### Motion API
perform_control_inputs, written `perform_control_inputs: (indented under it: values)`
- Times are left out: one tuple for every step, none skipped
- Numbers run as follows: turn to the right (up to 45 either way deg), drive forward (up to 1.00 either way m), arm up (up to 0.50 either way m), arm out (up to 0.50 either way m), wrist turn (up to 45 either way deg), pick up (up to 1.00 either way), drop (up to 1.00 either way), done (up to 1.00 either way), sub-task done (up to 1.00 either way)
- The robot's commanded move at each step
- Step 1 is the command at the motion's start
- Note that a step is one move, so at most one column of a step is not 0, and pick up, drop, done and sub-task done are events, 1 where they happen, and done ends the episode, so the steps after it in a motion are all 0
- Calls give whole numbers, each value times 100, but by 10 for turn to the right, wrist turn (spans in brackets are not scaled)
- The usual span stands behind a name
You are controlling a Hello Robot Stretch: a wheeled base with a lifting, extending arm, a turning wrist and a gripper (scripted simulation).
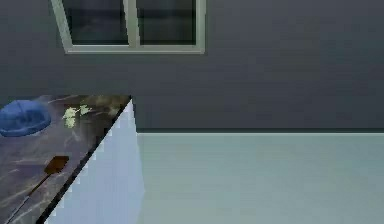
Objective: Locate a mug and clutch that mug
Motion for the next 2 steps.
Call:
perform_control_inputs:
  values:
    - [300,0,0,0,0,0,0,0,0]
    - [0,35,0,0,0,0,0,0,0]
